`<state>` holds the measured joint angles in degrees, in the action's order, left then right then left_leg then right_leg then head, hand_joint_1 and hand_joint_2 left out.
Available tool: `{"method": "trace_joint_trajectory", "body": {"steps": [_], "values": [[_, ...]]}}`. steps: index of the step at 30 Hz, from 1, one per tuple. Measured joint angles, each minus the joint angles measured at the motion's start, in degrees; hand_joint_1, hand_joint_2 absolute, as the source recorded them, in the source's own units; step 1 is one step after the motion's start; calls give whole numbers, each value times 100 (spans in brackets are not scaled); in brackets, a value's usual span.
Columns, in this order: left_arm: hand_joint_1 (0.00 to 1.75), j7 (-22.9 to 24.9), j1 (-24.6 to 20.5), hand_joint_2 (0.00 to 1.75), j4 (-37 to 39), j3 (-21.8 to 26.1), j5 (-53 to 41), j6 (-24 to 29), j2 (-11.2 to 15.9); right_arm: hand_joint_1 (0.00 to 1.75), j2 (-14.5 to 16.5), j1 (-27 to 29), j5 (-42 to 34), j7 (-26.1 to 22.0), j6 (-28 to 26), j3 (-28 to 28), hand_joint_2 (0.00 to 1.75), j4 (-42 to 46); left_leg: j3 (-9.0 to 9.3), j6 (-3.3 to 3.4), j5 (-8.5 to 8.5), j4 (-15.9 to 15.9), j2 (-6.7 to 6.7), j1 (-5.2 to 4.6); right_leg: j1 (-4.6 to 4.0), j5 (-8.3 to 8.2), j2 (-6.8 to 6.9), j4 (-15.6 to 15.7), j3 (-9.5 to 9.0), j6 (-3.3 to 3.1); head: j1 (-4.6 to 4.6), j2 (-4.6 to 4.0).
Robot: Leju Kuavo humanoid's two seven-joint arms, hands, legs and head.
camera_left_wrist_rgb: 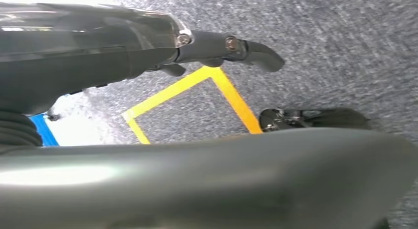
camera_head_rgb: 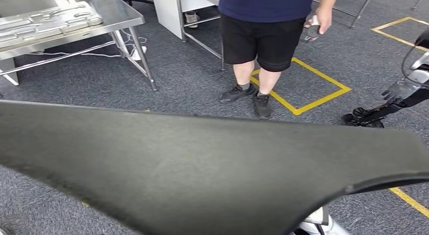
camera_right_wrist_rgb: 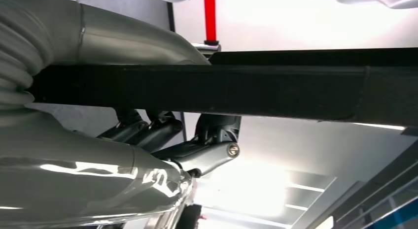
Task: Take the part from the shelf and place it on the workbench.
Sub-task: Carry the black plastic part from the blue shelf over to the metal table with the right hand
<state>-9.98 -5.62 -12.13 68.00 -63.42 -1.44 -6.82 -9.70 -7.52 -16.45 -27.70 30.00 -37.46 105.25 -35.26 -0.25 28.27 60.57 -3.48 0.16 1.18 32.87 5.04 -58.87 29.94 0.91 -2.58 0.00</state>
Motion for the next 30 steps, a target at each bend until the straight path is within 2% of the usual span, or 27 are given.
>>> {"method": "trace_joint_trajectory", "body": {"steps": [1,3,5,7,8,9,10,11,12,13,14,15,16,18,19,20,22,23,24,25,26,27,28,29,30], "values": [[0,-1,-2,175,0,0,1,0,0,175,1,-4,0,-1,1,4,175,0,4,43,35,-14,-2,-30,-9,12,48,11,-17,30,0,0],[0,-2,22,175,0,0,3,0,1,175,2,-20,0,-1,1,15,175,3,20,124,42,-50,90,-28,1,53,115,34,-81,89,1,0],[0,-5,30,175,0,1,8,1,1,175,3,-35,-2,-4,10,32,175,10,64,202,30,-98,190,1,16,232,-72,-183,-38,124,6,0],[0,-10,9,175,0,2,13,-3,1,175,2,-26,-4,-8,41,52,175,8,84,252,30,-113,298,15,16,565,-362,-852,287,123,15,0],[0,-11,0,175,0,2,15,-5,1,175,1,-11,-5,-9,56,63,175,2,87,265,34,-112,362,11,10,696,-431,-1235,505,120,19,0],[0,-13,-2,175,0,2,15,-9,1,175,0,5,-5,-8,67,73,175,-4,93,272,39,-112,430,7,5,738,-463,-1499,678,118,19,1],[0,-13,2,175,0,3,15,-10,1,175,-1,17,-5,-8,70,81,175,-9,105,274,45,-111,504,3,0,657,-478,-1561,762,112,19,1],[0,-14,4,175,0,3,15,-11,1,175,-1,22,-5,-8,72,89,175,-11,121,273,52,-110,578,1,-2,466,-496,-1393,738,102,19,1],[0,-15,5,175,0,4,15,-11,1,175,-1,23,-5,-8,73,96,175,-11,140,266,60,-109,652,1,-3,205,-546,-1043,626,85,20,1],[0,-17,3,175,0,4,15,-11,-1,175,-1,23,-5,-8,75,105,175,-12,149,254,69,-107,722,2,1,-19,-675,-661,490,63,20,0],[0,-21,-3,175,0,4,15,-11,-2,175,0,25,-5,-8,78,115,175,-13,145,237,77,-97,792,4,8,-171,-799,-338,381,47,19,0],[0,-25,-6,175,0,5,16,-13,-2,175,0,29,-5,-9,79,123,175,-14,132,213,80,-91,852,10,7,-244,-905,-137,314,34,18,1],[0,-28,-3,175,0,5,16,-16,-3,175,0,33,-6,-9,80,130,175,-16,114,182,79,-92,909,20,2,-243,-965,-60,289,20,18,1],[0,-31,14,175,0,7,17,-24,1,175,8,29,-7,-10,80,134,175,-17,100,117,78,-104,995,37,-2,-245,-876,-21,264,-16,18,1],[0,-31,22,175,0,7,17,-28,1,175,17,23,-7,-10,80,136,175,-16,86,83,114,-67,935,32,9,-245,-808,-6,244,-47,16,1],[0,-32,22,175,0,7,17,-29,0,175,26,21,-7,-12,80,137,175,-13,28,52,204,65,817,25,24,-245,-729,9,223,-76,14,1],[0,-37,2,175,0,7,19,-32,-4,175,37,31,-7,-15,82,138,175,-10,-264,-12,527,672,525,23,34,-222,-559,22,191,-117,11,2],[0,-44,-7,175,0,7,23,-38,-4,175,37,38,-7,-17,85,138,175,-9,-467,-39,686,1067,458,37,33,-207,-476,21,180,-122,12,1],[0,-57,-7,175,0,7,35,-53,-4,175,37,43,-7,-17,94,138,175,-10,-626,-58,774,1373,431,50,33,-190,-397,20,168,-119,12,1],[0,-79,1,175,0,8,52,-75,-4,175,37,45,-7,-17,104,138,175,-10,-695,-72,751,1491,418,63,35,-170,-323,19,150,-109,12,1],[0,-104,11,175,0,10,74,-100,-4,175,37,46,-7,-17,115,139,175,-10,-643,-78,614,1370,397,73,37,-145,-255,19,121,-95,12,0],[0,-130,20,175,0,11,97,-128,-4,175,37,44,-7,-17,125,139,175,-10,-480,-75,397,1035,349,78,39,-115,-189,18,81,-77,12,0],[0,-156,22,175,0,13,115,-150,-4,175,37,42,-5,-17,129,140,175,-9,-279,-60,208,637,248,70,39,-83,-129,21,37,-55,12,0],[0,-180,17,175,0,13,129,-169,-4,175,37,40,-4,-16,131,143,175,-7,-104,-30,79,290,146,47,27,-52,-77,19,2,-27,12,0],[0,-203,7,175,0,14,140,-189,-4,175,37,38,-3,-16,131,146,175,-4,1,9,28,71,59,22,12,-29,-29,19,-21,1,12,0]]}}
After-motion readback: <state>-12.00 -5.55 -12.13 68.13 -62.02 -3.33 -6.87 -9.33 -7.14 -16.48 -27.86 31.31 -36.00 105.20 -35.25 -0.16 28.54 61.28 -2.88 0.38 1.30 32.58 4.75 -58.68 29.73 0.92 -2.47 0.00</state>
